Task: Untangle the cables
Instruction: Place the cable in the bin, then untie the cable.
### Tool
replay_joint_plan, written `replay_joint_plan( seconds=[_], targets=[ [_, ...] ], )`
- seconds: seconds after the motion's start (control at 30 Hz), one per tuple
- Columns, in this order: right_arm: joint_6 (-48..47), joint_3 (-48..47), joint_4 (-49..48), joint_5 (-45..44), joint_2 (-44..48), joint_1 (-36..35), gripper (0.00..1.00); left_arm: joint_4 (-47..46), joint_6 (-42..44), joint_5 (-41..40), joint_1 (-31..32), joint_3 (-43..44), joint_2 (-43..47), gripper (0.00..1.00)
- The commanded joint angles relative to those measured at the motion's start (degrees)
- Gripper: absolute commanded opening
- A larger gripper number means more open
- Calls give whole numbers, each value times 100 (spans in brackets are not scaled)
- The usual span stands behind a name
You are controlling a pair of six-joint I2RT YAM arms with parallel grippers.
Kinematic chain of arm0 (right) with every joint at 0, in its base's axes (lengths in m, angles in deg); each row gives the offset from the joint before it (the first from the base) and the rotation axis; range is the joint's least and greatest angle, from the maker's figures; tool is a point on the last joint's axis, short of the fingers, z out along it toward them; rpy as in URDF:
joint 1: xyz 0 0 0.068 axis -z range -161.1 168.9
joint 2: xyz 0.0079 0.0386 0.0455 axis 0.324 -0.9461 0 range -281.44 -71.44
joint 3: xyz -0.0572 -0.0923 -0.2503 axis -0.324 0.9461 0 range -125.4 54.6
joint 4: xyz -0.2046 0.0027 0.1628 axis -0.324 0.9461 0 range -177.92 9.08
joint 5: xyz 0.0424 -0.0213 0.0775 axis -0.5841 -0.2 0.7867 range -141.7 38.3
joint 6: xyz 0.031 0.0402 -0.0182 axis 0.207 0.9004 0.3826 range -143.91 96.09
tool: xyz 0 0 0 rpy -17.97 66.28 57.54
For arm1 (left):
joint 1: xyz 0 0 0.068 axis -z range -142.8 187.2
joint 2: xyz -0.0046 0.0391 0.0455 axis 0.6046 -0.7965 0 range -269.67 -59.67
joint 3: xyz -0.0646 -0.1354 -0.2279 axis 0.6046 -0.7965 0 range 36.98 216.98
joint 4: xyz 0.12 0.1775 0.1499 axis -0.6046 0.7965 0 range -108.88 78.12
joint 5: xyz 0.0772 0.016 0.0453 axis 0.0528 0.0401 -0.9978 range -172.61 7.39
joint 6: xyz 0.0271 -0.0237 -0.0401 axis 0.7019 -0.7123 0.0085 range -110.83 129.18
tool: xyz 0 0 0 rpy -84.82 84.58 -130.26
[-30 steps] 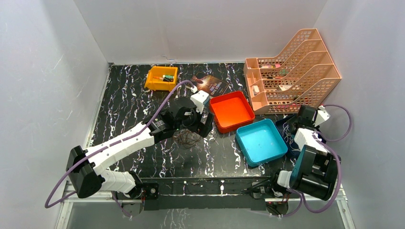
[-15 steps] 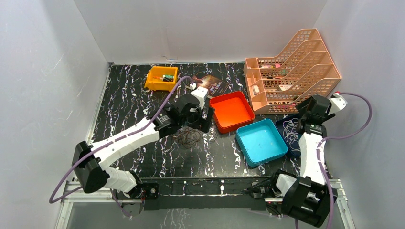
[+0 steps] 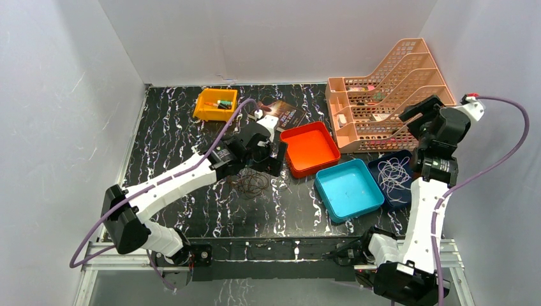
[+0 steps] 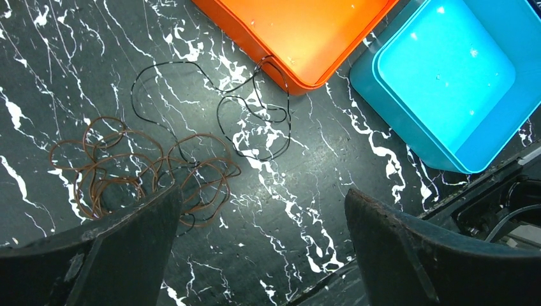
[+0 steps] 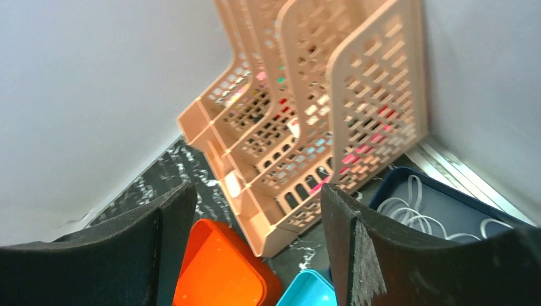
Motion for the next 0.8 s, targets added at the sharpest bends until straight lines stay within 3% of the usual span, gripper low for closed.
replay_joint_plan(
  seconds=[0.0, 0.13, 0.27, 0.4, 0.77],
  targets=[
    [-176, -651, 268, 922, -49, -162, 80, -222, 346, -119, 18, -88, 371, 98],
    [-271, -967, 424, 1172, -195, -546, 80, -222, 494, -523, 20, -97, 499, 98],
    [-415, -1094, 462, 777, -380, -1543, 81, -191, 500, -876, 18, -112, 558, 98],
    [-494, -1086, 400, 401, -537, -2541, 81, 24, 261, -1382, 21, -74, 525, 98],
    [-565, -925, 254, -71, -929, -4098, 82, 338, -481, -2245, 18, -651, 1088, 98]
  ],
)
